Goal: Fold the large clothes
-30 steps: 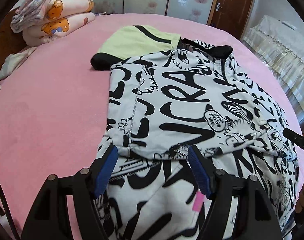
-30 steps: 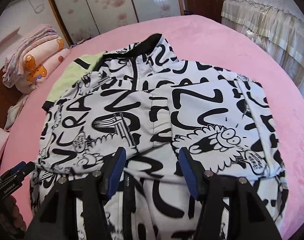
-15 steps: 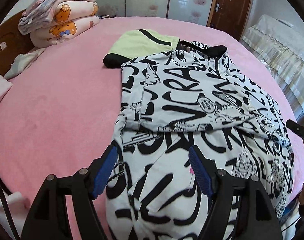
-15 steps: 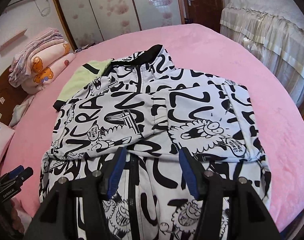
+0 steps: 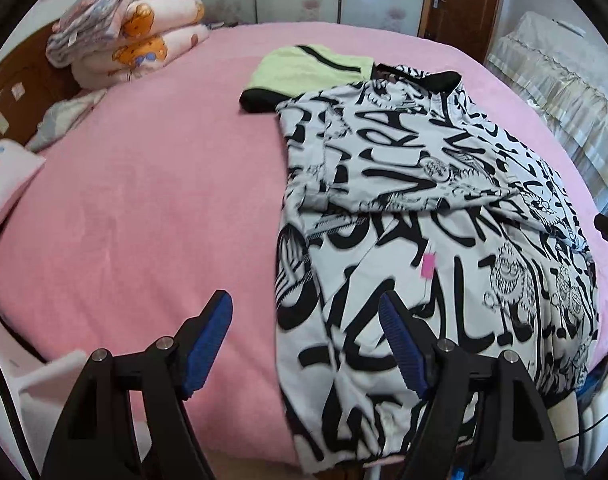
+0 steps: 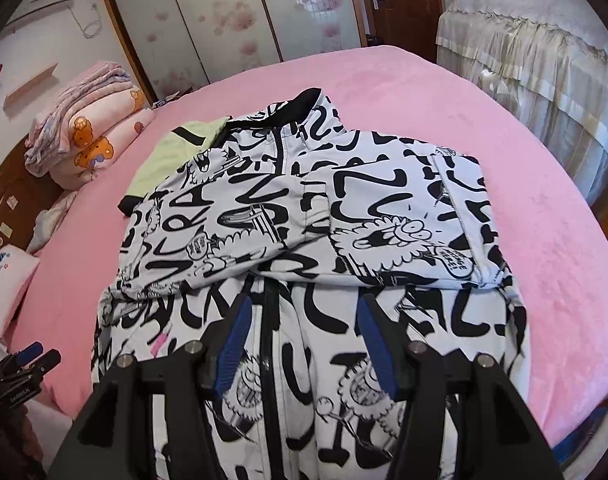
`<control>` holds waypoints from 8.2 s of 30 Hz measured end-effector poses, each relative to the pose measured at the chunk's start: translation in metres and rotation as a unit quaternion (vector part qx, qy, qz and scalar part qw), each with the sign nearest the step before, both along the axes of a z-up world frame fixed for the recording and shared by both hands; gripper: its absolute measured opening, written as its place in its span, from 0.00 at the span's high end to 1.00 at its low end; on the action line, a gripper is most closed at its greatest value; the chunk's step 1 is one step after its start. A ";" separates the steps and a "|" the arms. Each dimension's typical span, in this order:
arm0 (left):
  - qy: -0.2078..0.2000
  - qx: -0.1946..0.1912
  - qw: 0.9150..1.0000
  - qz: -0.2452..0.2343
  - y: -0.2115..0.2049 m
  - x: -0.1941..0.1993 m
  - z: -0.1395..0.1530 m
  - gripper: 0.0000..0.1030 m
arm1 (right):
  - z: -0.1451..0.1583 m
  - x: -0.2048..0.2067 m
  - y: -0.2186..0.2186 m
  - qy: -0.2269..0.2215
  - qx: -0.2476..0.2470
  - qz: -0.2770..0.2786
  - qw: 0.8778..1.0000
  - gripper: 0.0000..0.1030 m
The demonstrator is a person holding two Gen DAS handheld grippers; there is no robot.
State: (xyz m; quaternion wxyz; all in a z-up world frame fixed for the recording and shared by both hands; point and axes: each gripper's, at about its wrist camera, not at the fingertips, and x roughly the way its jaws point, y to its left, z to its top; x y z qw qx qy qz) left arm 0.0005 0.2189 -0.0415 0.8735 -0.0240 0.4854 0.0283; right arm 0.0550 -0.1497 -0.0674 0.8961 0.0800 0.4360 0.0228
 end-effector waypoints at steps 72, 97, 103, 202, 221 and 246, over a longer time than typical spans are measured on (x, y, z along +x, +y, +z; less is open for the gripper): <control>0.059 -0.333 0.939 -0.055 -0.025 0.026 -0.039 0.90 | -0.054 -0.088 -0.156 0.064 0.204 0.075 0.974 0.88; 0.030 -0.340 0.935 0.095 0.026 0.256 -0.025 0.08 | -0.030 0.138 -0.212 0.029 0.189 -0.077 0.978 0.29; 0.051 -0.207 0.976 0.047 0.010 0.285 -0.040 0.08 | -0.053 0.166 -0.192 0.052 0.139 -0.045 0.988 0.29; -0.043 0.028 0.999 -0.001 -0.106 0.415 -0.093 0.64 | -0.112 0.333 -0.006 0.016 -0.121 0.024 0.992 0.75; -0.043 0.000 0.999 -0.003 -0.077 0.385 -0.064 0.65 | -0.082 0.299 -0.121 0.022 -0.076 -0.070 0.994 0.51; -0.040 -0.003 0.997 0.064 -0.029 0.228 -0.101 0.70 | -0.116 0.150 -0.184 0.038 -0.149 -0.097 0.983 1.00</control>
